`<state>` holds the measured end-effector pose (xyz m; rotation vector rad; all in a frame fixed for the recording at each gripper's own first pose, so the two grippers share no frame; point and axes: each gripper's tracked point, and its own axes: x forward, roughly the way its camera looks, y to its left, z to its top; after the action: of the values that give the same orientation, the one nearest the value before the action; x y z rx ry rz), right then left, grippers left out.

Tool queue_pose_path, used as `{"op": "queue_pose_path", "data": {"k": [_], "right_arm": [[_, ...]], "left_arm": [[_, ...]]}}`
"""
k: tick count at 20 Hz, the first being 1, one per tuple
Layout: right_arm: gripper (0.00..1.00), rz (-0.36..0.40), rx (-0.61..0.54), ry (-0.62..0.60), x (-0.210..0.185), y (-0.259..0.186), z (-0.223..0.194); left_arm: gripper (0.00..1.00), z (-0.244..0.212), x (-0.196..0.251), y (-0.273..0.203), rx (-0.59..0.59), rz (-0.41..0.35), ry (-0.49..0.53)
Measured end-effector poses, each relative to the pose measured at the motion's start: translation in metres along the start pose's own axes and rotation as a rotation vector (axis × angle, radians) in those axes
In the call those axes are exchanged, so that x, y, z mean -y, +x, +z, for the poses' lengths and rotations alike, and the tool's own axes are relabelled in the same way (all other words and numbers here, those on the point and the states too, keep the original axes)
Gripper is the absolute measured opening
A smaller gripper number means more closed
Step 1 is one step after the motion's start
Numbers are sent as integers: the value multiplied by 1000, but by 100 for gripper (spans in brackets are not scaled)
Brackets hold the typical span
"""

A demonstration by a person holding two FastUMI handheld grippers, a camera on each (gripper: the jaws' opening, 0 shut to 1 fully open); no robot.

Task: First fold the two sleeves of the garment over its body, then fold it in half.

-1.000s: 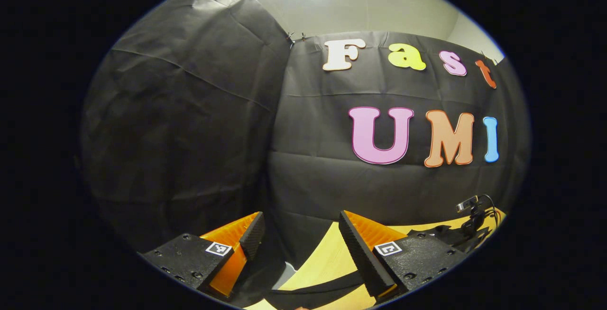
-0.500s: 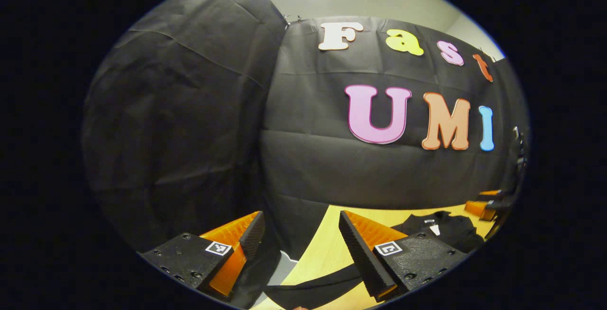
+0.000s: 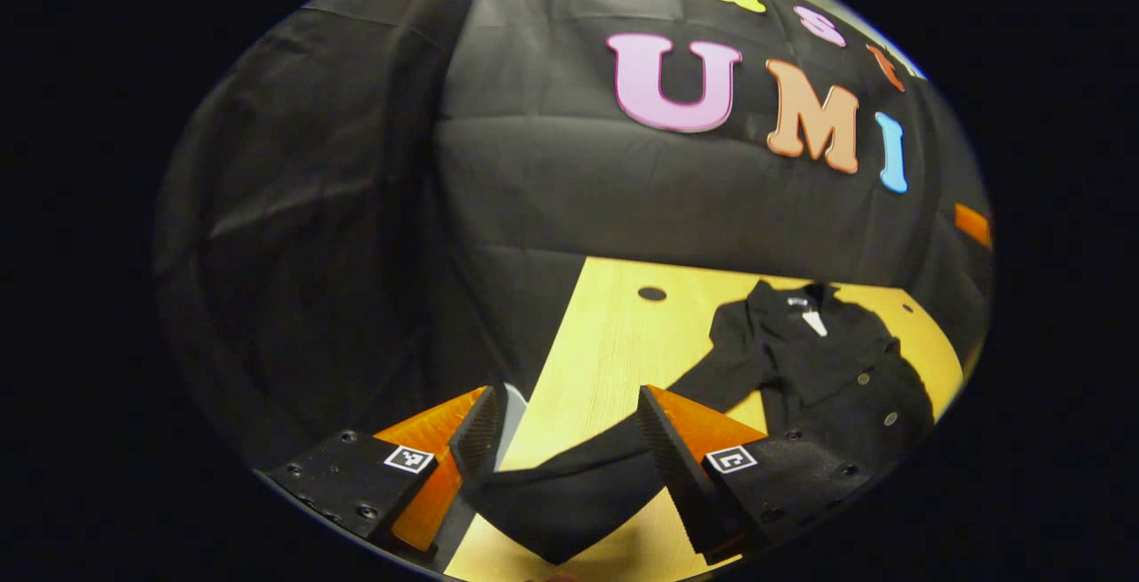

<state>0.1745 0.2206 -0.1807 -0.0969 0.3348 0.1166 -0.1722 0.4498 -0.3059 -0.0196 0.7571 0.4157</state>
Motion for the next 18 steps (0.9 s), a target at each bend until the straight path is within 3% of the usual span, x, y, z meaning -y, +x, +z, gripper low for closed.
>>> {"op": "queue_pose_path", "data": {"k": [1, 9, 14, 15, 16, 18], "right_arm": [[99, -7, -9, 0, 2, -3, -3], [97, -35, -46, -23, 8, -12, -12], [99, -22, -39, -44, 3, -9, -7], [97, -18, -40, -43, 2, -9, -6], [99, -17, -41, -41, 2, -8, -7], [99, -13, -47, -42, 1, -7, -8]], "left_arm": [[95, -12, 4, 4, -37, -12, 8], [96, -104, 9, 12, -265, -27, -40], [96, -104, 8, 16, -220, -35, 10], [94, -102, 5, 12, -204, -32, 7], [84, -100, 8, 14, -183, -46, 8], [58, -102, 16, 12, -181, -74, 8]]}}
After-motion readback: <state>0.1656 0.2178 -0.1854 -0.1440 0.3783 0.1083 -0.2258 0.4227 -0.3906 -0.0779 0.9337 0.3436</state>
